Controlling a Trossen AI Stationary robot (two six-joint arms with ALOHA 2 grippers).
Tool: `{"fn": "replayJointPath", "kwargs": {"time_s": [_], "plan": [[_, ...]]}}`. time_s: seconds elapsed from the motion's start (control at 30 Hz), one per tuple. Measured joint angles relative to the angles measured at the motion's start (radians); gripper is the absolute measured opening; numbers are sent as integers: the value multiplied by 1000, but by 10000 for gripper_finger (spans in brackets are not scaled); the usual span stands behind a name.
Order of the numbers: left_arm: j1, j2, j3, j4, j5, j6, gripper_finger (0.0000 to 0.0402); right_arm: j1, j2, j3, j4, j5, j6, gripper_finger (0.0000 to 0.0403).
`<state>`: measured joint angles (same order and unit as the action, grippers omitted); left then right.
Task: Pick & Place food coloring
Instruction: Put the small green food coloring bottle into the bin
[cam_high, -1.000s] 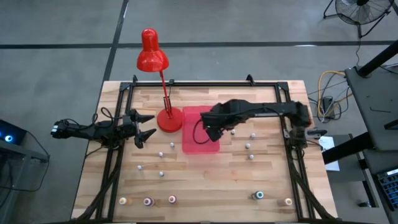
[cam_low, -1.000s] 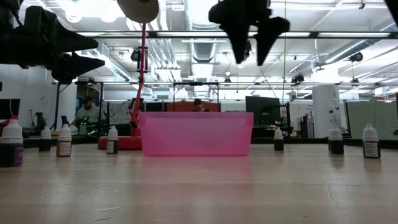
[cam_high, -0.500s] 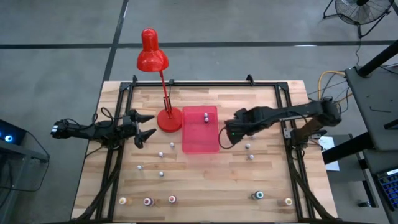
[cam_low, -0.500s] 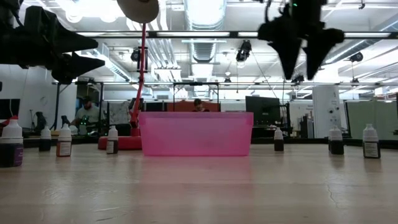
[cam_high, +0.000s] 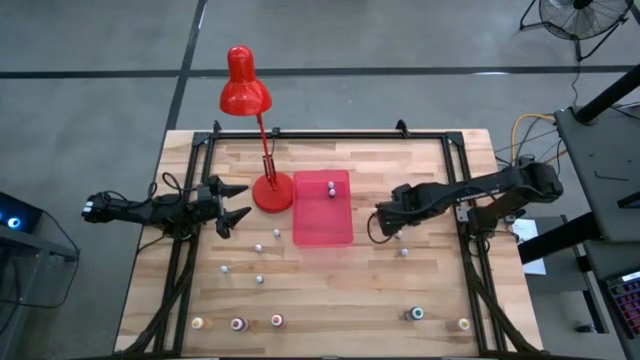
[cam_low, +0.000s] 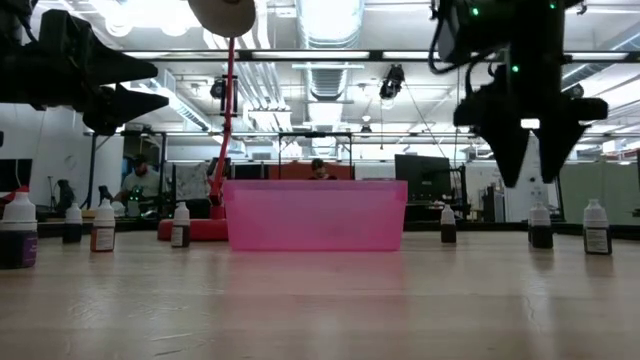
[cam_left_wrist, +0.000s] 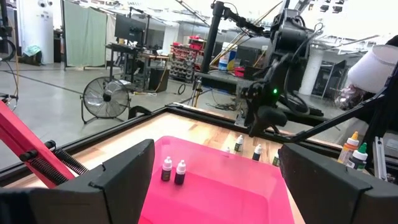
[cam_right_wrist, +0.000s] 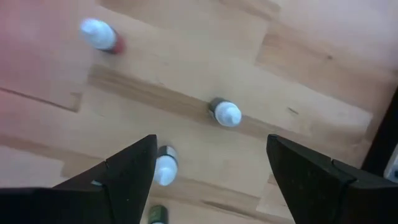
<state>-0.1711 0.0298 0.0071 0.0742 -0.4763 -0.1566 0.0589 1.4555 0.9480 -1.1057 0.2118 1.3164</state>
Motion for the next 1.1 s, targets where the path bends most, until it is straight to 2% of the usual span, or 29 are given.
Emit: {"fn": "replayJointPath", "kwargs": {"time_s": [0.47,0.97,1.1], "plan": [[1,0,0,0,0,0,314,-68,6,-150,230,27,-22,292],[1,0,0,0,0,0,314,-93,35,-172,247,14,-56,292],[1,0,0,0,0,0,314,-93,35,-178,248,-7,-33,280]]}}
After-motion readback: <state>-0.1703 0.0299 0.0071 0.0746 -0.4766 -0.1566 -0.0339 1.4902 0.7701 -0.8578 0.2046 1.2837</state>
